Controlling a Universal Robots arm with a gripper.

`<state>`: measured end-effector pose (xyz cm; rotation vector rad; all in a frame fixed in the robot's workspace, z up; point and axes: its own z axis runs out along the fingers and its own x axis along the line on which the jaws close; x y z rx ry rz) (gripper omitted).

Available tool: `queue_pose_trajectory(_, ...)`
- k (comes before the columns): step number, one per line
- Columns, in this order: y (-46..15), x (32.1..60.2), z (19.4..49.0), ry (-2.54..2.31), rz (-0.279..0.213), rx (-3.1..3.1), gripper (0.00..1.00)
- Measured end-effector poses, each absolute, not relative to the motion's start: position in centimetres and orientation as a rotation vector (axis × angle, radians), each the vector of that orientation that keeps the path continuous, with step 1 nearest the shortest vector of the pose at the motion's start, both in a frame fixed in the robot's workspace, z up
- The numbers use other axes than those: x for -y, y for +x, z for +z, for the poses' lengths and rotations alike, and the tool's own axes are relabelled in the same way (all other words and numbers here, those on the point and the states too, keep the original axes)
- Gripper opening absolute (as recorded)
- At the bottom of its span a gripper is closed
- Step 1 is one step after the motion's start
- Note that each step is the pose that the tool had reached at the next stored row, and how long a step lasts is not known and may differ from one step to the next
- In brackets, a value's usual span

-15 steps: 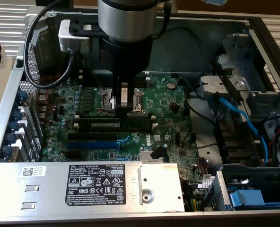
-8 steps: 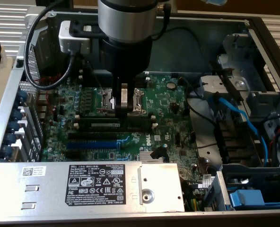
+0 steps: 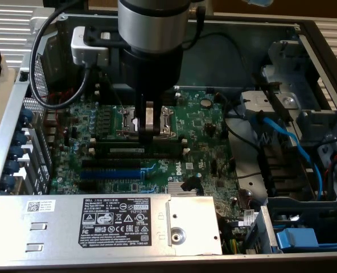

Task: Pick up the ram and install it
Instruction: 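Press down the ram until it locks into place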

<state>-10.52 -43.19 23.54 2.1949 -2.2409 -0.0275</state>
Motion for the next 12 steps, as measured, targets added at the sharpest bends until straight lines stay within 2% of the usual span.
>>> queue_pose_trajectory(12, -10.51, 43.18, 23.23, 2.196, -0.03, 2.238, 0.1)
